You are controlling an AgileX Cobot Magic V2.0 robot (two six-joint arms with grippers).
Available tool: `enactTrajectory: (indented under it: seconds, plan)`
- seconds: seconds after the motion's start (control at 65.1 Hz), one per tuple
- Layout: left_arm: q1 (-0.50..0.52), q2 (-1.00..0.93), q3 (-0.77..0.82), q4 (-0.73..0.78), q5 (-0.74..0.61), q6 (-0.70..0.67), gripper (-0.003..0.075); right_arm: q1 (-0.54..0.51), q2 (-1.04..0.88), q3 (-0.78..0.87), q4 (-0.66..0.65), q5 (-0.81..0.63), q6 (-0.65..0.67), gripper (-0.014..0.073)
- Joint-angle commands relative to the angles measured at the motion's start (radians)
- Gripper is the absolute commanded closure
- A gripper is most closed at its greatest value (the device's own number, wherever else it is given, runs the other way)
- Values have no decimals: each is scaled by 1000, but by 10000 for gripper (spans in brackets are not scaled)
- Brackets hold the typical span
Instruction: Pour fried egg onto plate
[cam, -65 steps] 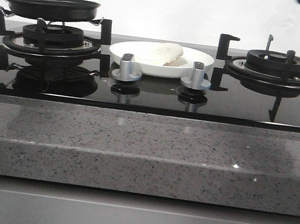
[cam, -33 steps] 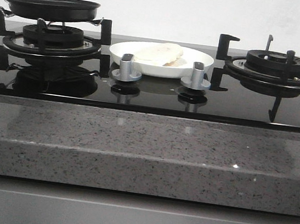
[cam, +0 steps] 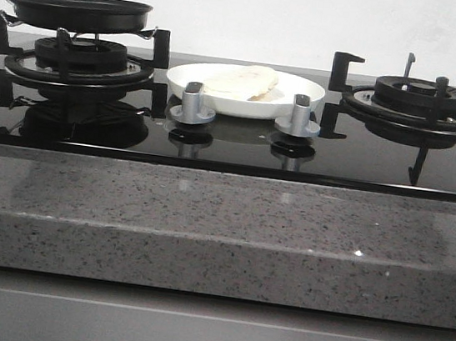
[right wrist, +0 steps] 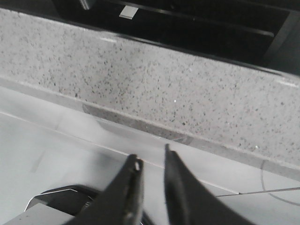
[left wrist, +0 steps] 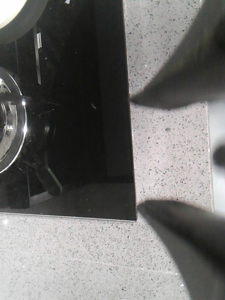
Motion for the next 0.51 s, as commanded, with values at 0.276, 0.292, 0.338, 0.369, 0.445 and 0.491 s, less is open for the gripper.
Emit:
enactTrajectory:
  seconds: [0.276, 0.292, 0.338, 0.369, 0.445, 0.491]
  plan:
    - [-8, -8, -24, 13, -58, -9, 739, 0, 2, -16, -8, -55, -12, 662]
    - [-8, -8, -24, 13, -58, -9, 739, 0, 2, -16, -8, -52, -12, 662]
    - [-8, -8, -24, 13, -58, -9, 739, 0, 2, -16, -8, -43, -12, 662]
    - [-8, -8, -24, 13, -58, -9, 739, 0, 2, -16, -8, -41, -12, 662]
    - [-8, -8, -24, 13, -58, -9, 739, 0, 2, -16, -8, -38, -12, 662]
    - [-8, -8, -24, 13, -58, -9, 739, 0, 2, -16, -8, -38, -12, 662]
